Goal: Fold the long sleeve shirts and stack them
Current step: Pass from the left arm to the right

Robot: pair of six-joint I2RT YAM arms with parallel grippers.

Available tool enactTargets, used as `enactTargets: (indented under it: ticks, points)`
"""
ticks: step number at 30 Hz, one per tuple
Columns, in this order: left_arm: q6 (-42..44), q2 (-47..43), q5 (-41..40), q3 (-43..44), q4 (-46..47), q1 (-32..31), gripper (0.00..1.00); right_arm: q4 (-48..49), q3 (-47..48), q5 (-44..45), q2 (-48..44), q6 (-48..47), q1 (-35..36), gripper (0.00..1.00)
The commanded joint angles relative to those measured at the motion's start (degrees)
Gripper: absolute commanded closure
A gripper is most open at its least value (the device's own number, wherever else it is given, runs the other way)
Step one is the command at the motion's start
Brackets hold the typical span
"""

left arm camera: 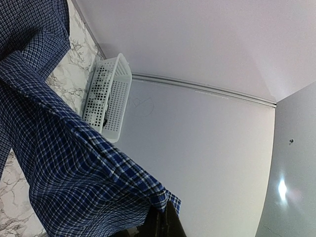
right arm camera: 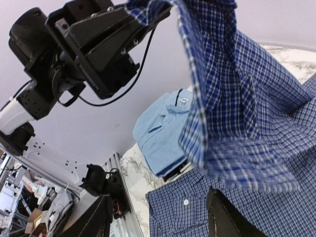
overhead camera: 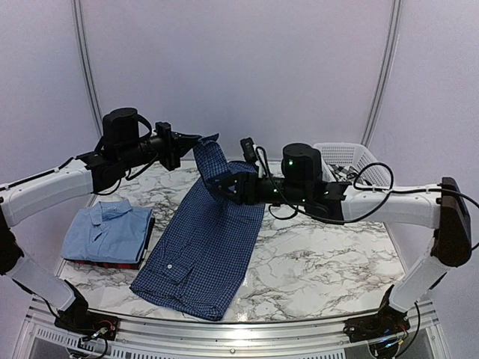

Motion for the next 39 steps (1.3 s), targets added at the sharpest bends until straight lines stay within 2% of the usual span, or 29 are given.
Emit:
enactTargets:
  ticks: [1, 5, 14, 20, 29, 34, 37, 39]
  points:
    - [0.23, -0.04, 0.17, 1.14, 3.62, -0.49, 1.00, -0.06, 6.52, 1.39, 4.05, 1.73, -0.11, 0.39]
    - [0.35, -0.49, 0.55, 0.28, 3.67, -0.67, 1.00, -1.27, 9.88, 3.34, 6.20, 1.16, -1.32, 0.39]
    - [0.28, -2.14, 1.34, -2.50, 3.88, -0.76, 1.00, -13.02, 16.18, 11.16, 7.87, -6.77, -1.68, 0.40]
    - [0.29, -2.06, 1.96, -2.94, 4.14, -0.85, 1.00, -16.64, 18.47, 13.57, 9.25, -10.16, -1.79, 0.45]
    - [0.12, -2.87, 2.31, -3.46, 4.50, -0.85, 1.00, -15.75, 18.76, 12.96, 10.90, -11.87, -4.03, 0.47]
    - [-0.07, -3.33, 2.39, -4.18, 4.72, -0.85, 1.00, -15.77, 22.70, 11.26, 13.26, -14.61, -4.88, 0.45]
    - [-0.10, -3.51, 2.56, -4.35, 4.85, -0.85, 1.00, -16.48, 25.27, 11.20, 14.32, -17.42, -5.01, 0.48]
    - [-0.08, -3.86, 2.62, -4.82, 4.93, -0.85, 1.00, -16.79, 26.11, 12.00, 14.22, -19.54, -5.14, 0.55]
